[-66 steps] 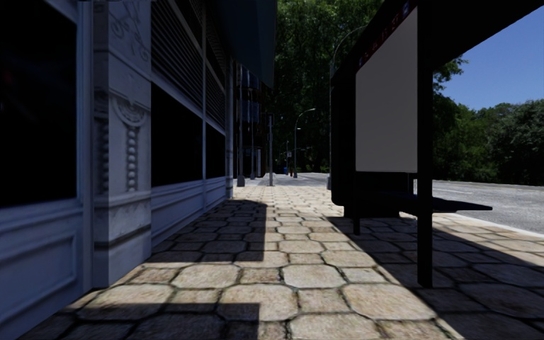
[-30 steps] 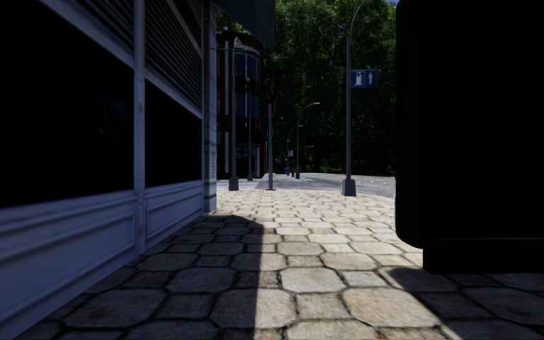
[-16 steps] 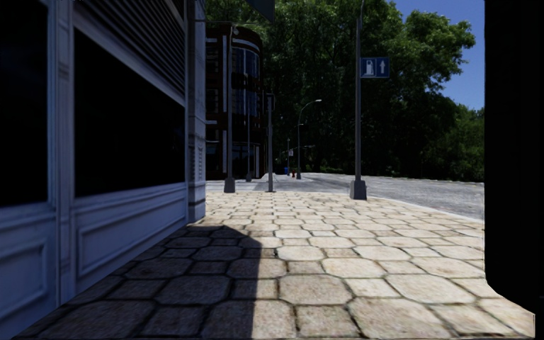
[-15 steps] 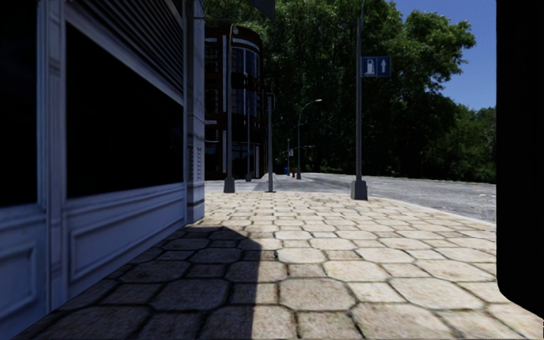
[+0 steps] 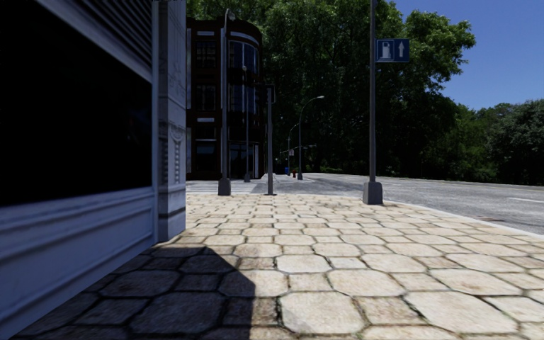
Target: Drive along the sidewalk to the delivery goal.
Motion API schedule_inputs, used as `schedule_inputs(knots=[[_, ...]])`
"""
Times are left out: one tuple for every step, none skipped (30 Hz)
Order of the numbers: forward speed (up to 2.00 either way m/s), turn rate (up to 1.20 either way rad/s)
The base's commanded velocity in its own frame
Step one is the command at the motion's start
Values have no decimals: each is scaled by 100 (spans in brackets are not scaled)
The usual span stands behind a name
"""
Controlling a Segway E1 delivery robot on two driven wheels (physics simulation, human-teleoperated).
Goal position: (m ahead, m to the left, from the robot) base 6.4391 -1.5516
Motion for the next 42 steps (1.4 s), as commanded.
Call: schedule_inputs(knots=[[200, 0], [200, 0], [200, 0], [200, 0], [200, 0], [200, 0], [200, -42], [200, -57], [197, -120], [180, -120], [167, -120], [162, -32], [161, 0], [160, 0], [160, 0], [160, 0], [160, 0], [160, 0], [160, 0], [160, 0], [160, 0], [160, 0], [159, 0], [159, 0], [159, -38], [159, -59], [159, -99], [159, -120], [159, -120], [159, -120], [159, -120], [158, -49], [158, -7], [158, 0], [158, 0], [158, 0], [158, 0], [158, 0], [158, 0], [158, 0], [158, 0], [158, 0]])
